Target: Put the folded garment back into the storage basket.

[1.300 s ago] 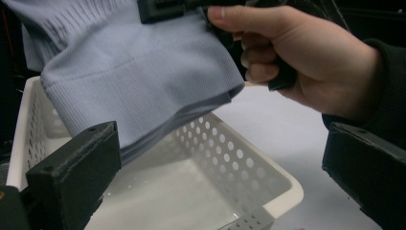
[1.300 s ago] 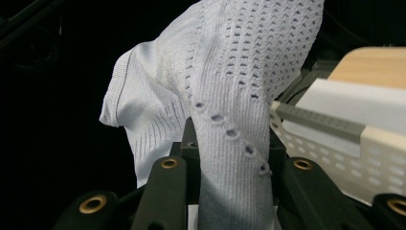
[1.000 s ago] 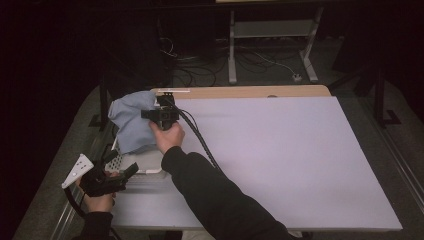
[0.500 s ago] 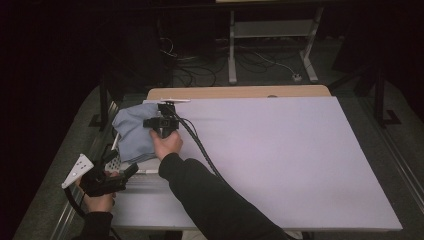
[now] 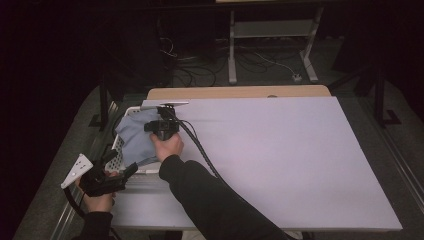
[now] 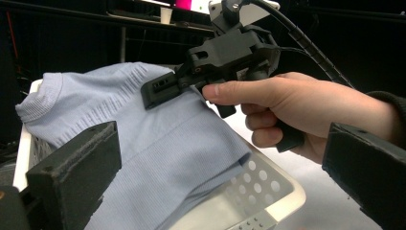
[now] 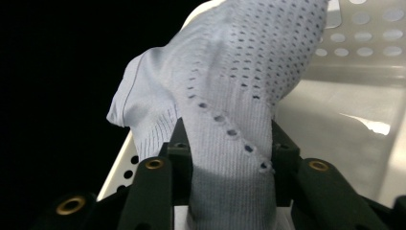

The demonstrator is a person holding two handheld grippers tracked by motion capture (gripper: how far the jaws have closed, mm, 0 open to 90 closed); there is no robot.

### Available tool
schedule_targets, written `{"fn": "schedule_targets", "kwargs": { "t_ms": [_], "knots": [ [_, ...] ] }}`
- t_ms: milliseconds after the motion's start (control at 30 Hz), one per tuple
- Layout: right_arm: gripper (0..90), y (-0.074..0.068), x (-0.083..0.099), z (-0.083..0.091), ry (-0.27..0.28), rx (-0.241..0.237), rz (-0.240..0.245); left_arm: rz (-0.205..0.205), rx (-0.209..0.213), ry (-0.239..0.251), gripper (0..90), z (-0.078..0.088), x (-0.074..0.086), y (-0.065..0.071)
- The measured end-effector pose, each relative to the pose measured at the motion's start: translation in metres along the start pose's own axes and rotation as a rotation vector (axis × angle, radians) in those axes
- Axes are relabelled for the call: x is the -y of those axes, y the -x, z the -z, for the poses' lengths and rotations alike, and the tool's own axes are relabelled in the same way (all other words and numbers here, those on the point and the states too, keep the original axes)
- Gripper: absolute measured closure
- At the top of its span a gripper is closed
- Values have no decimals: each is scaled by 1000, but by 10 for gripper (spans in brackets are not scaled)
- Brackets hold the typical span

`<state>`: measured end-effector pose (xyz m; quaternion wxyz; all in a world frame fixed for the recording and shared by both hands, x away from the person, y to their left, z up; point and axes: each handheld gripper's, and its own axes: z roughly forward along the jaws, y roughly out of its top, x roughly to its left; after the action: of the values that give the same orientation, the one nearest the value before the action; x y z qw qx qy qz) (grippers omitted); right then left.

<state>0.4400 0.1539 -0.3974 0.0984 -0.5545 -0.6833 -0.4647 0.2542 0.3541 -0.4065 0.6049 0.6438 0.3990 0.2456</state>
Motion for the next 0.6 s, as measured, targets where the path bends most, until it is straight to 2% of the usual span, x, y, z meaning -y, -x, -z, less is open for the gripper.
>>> {"fn": "schedule_targets", "kwargs": {
  "t_ms": [267,400,467,600],
  "knots": [
    [466,5,-4,7,-24,-18,51,4,0,-1,0,0,0,0],
    [413,6,-5,15,-8,31,153,2,0,-2,0,0,0,0],
    [395,10,-7,17,-16,19,164,2,4,-7,0,-1,1,-1],
    [330,16,-11,28,-3,-18,222,2,6,-9,0,-1,1,-1]
  ]
}}
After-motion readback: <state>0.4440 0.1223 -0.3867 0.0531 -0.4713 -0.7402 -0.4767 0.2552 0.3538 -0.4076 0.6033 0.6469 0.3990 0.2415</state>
